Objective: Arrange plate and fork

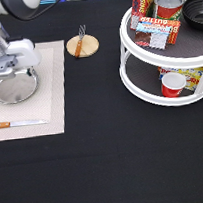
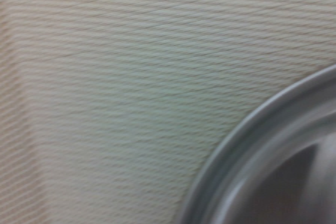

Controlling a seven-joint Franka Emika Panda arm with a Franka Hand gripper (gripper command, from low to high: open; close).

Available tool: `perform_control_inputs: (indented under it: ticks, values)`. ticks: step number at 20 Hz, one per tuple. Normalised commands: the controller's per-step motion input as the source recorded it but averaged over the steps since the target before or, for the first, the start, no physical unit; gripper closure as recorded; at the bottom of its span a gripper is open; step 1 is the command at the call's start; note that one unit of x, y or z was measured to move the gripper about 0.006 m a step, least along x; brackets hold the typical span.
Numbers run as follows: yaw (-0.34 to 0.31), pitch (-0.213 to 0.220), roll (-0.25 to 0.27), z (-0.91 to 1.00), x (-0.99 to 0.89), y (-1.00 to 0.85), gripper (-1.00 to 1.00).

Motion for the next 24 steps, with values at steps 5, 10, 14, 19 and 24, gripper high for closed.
perform_control_inputs:
  ticks: [5, 10, 14, 19, 24]
  values:
    - [0.0, -0.058, -0.182, 0.17, -0.66, 0.81, -1.0]
    - [0.0, -0.019, -0.17, 0.03, -0.71, 0.81, -1.0]
    - [0.0, -0.019, -0.173, 0.05, -0.7, 0.81, -1.0]
    - [0.0, -0.036, -0.175, 0.03, -0.67, 0.81, -1.0]
    - [0.0, -0.106, -0.124, 0.0, -0.8, 0.71, -1.0]
